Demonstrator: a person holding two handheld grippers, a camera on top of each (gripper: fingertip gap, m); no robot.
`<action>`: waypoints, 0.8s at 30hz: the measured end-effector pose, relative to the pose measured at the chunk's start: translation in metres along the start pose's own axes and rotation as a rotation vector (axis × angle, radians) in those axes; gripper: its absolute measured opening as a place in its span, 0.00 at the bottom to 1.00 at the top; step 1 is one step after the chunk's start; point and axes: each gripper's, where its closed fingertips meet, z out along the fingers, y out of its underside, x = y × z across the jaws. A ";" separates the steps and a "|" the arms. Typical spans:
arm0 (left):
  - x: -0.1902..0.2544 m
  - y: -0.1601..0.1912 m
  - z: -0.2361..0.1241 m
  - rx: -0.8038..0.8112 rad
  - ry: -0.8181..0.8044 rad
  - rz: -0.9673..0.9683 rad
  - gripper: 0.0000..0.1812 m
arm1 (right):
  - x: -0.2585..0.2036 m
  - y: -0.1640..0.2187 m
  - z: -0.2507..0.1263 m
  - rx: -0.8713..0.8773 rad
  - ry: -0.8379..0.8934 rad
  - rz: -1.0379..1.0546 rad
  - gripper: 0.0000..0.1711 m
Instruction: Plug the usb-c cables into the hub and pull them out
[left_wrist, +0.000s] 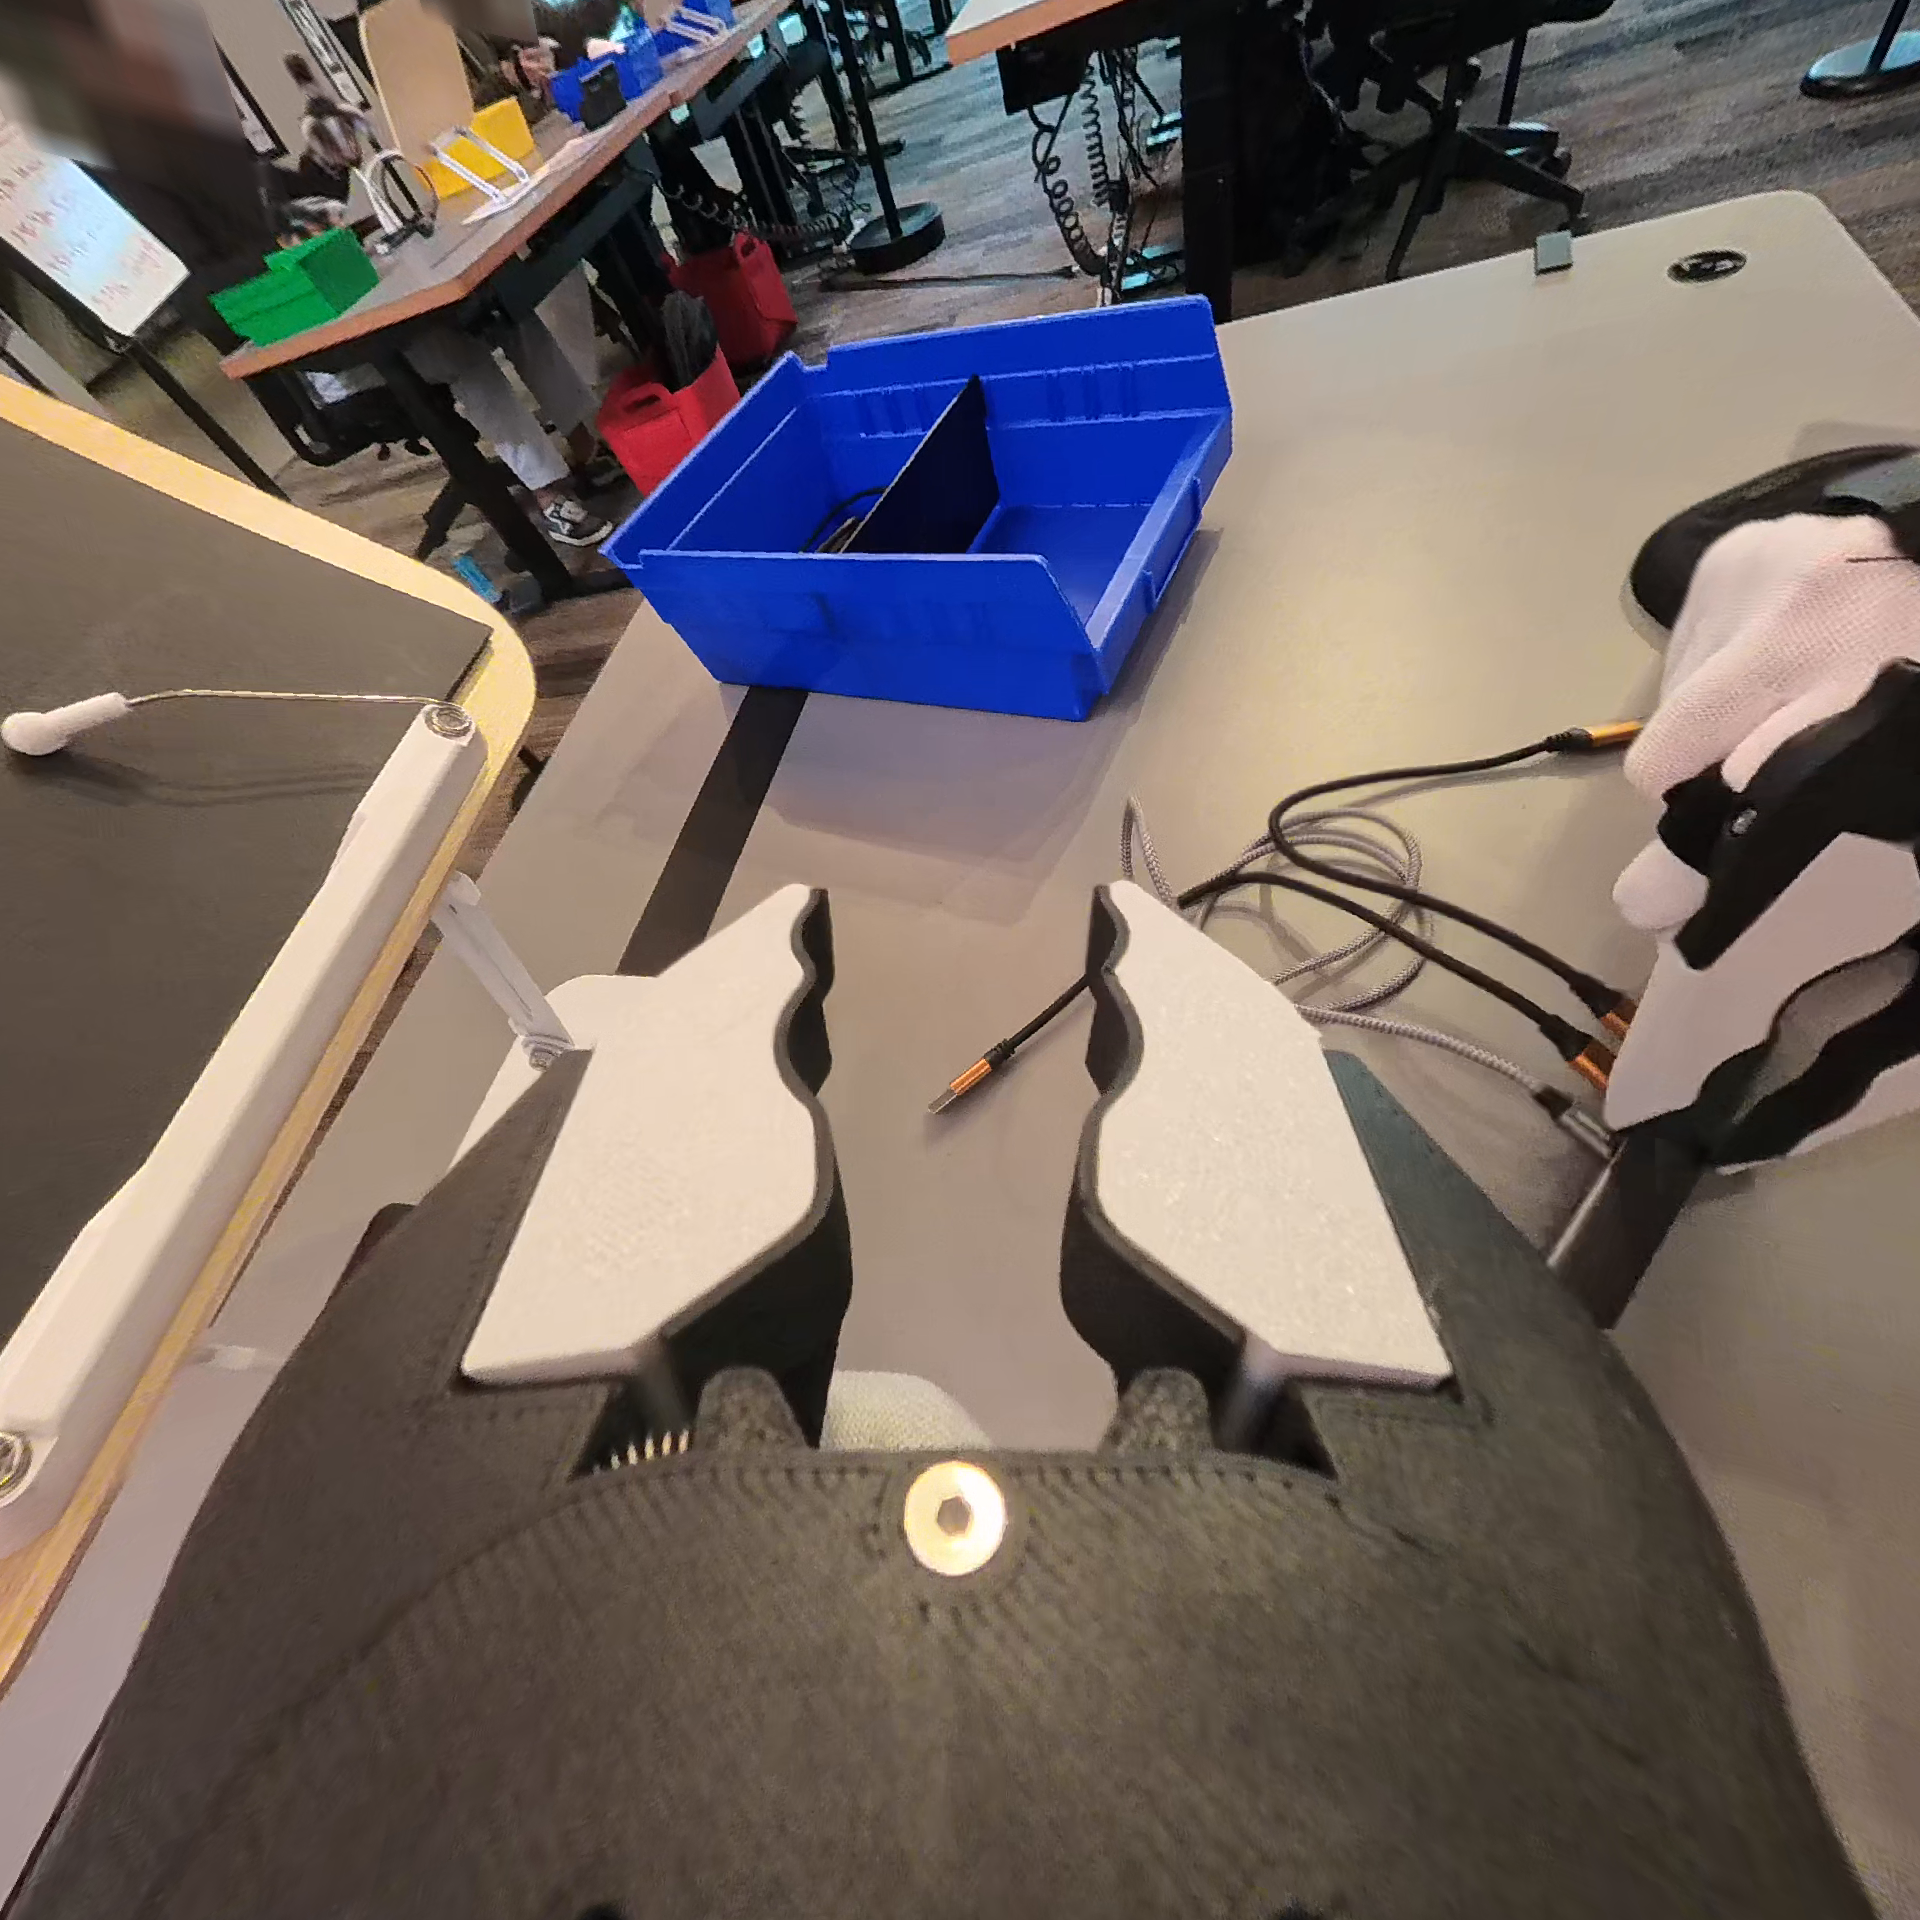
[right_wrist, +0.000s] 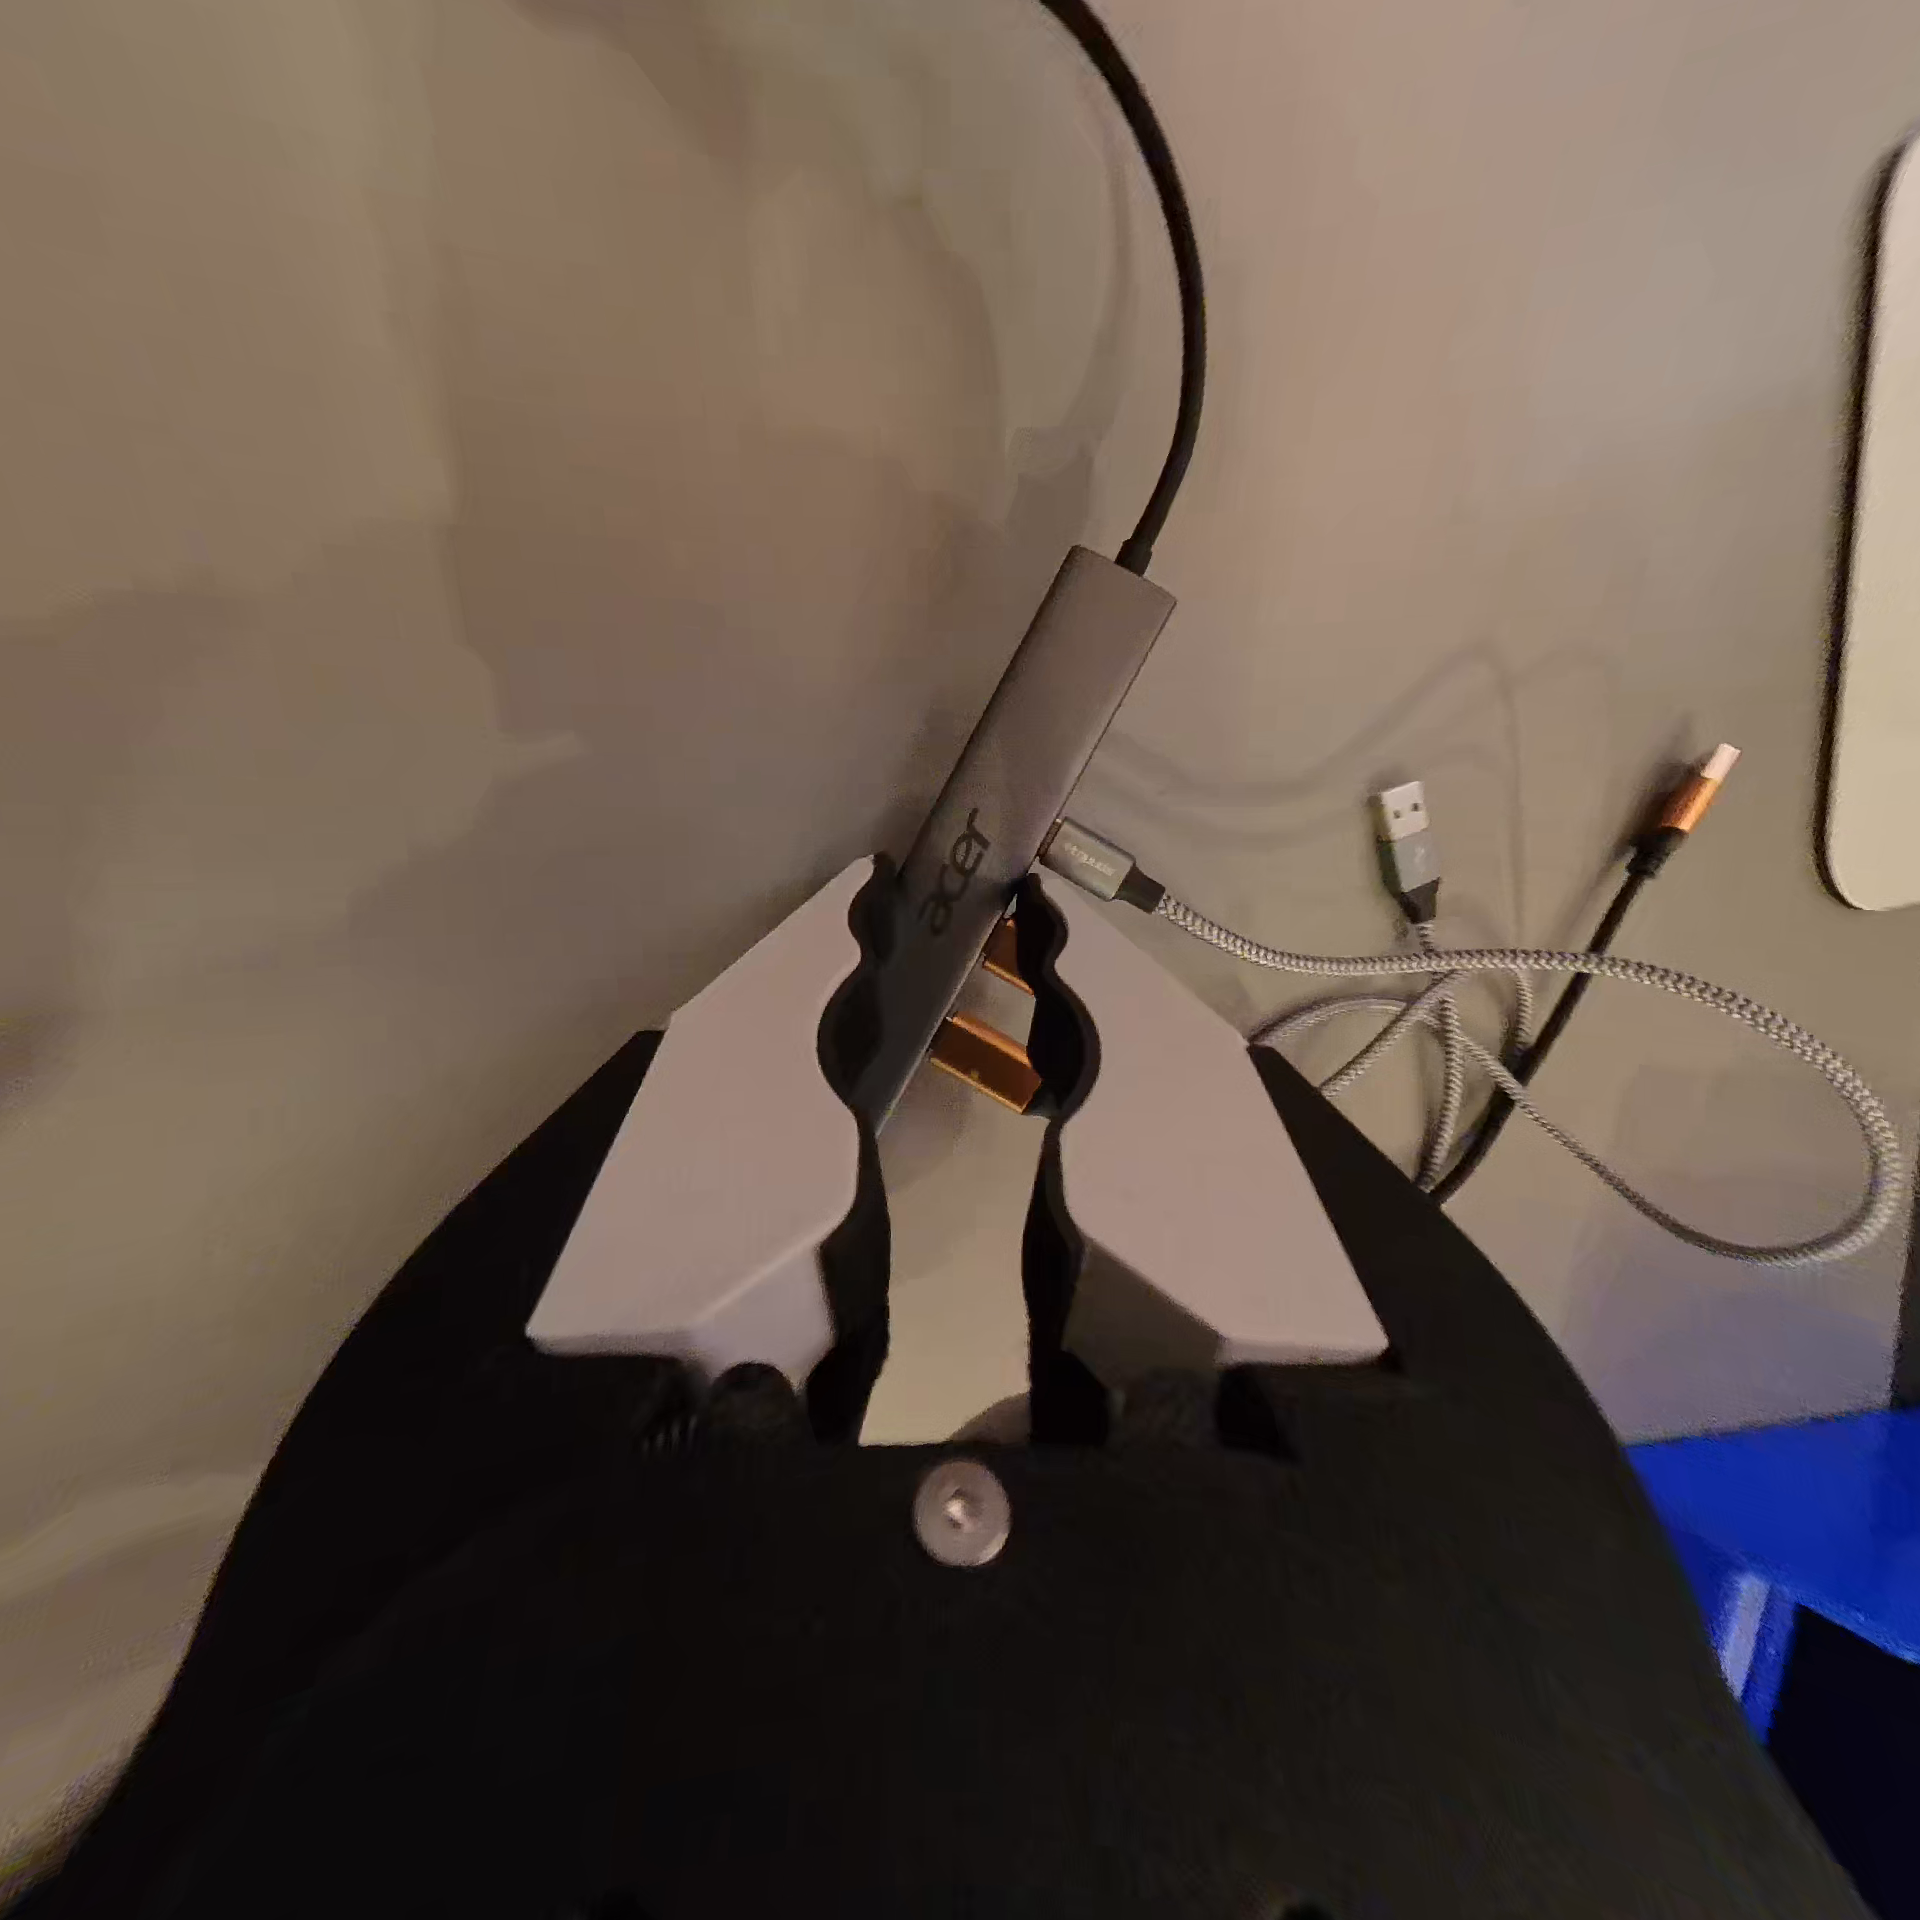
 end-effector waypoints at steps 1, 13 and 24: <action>0.001 0.000 0.001 -0.001 0.005 -0.001 0.26 | -0.003 0.004 -0.002 0.006 -0.032 -0.024 0.12; 0.017 0.017 0.024 -0.080 0.056 0.021 0.26 | -0.006 0.064 -0.019 -0.153 -0.281 -0.326 0.13; 0.014 0.023 0.025 -0.085 0.060 0.002 0.26 | 0.005 0.060 -0.032 -0.052 -0.137 0.113 0.29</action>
